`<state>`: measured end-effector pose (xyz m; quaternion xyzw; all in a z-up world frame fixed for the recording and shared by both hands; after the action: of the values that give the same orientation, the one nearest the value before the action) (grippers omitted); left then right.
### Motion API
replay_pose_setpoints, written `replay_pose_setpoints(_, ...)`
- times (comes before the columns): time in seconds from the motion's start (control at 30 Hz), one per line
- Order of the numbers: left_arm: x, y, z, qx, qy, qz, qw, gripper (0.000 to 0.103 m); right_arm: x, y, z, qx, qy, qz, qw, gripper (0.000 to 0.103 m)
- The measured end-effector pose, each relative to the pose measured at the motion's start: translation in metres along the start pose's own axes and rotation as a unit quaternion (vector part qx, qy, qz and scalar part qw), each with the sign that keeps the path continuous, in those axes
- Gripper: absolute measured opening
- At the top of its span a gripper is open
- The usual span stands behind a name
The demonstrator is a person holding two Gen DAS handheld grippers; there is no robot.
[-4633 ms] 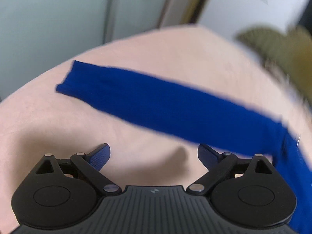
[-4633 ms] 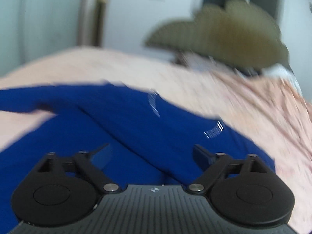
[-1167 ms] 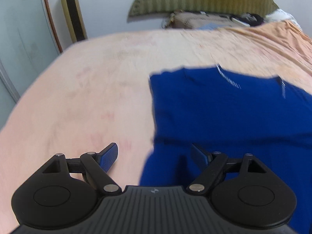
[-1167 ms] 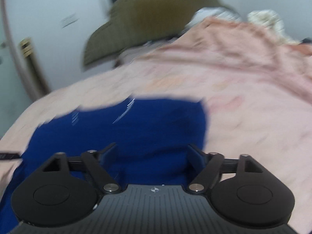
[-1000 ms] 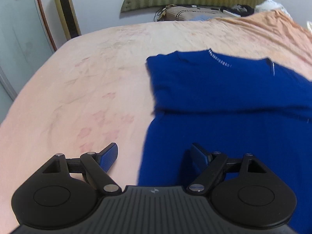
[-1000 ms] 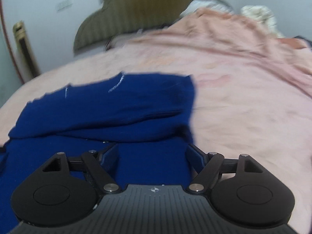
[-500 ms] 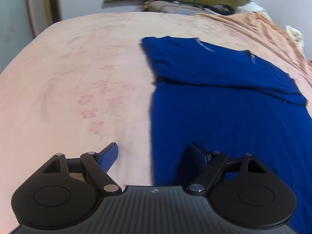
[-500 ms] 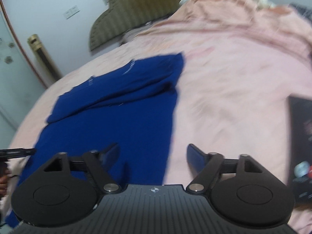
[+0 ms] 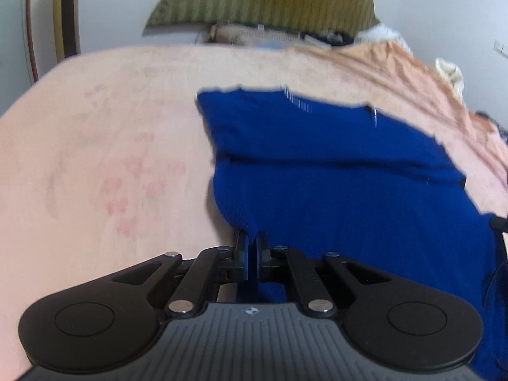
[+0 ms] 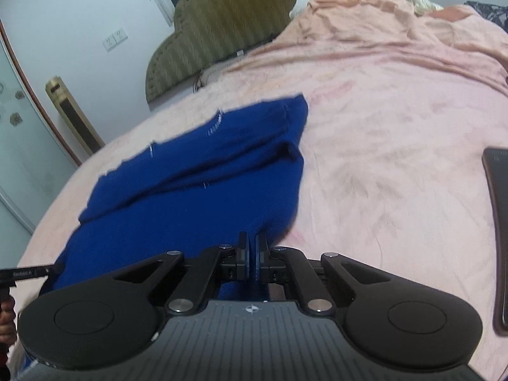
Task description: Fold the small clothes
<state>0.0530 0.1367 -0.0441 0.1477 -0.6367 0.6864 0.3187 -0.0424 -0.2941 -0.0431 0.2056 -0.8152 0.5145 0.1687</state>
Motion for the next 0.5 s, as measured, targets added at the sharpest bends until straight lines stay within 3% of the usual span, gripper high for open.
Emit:
replay_pose_setpoints(0.27, -0.030, -0.044, -0.005, 0.015, -0.040, 0.035, 0.9985, 0.004, -0.027, -0.047, -0.009, 0.048, 0.019, 0.043, 0.998, 0.007)
replay_pose_setpoints(0.47, -0.062, -0.048, -0.009, 0.010, -0.068, 0.009, 0.9976, 0.008, -0.068, -0.055, 0.005, 0.051, 0.052, 0.028, 0.997, 0.008)
replay_pose_setpoints(0.5, -0.058, -0.047, -0.010, 0.014, -0.066, 0.008, 0.9977, 0.009, -0.073, -0.051, 0.008, 0.052, 0.064, 0.019, 0.996, 0.019)
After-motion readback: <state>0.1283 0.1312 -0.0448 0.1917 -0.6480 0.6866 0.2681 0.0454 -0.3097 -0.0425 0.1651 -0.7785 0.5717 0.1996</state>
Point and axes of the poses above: each gripper's, at about its wrist camera, not at the fingertips, and x roughly against the way its jaws point, z to its right, y to its underside, the point moved 6 cm from there along -x, roughly the way its jaws point, and after that the axes turned 6 degrees about z, right-handed, at the moved point
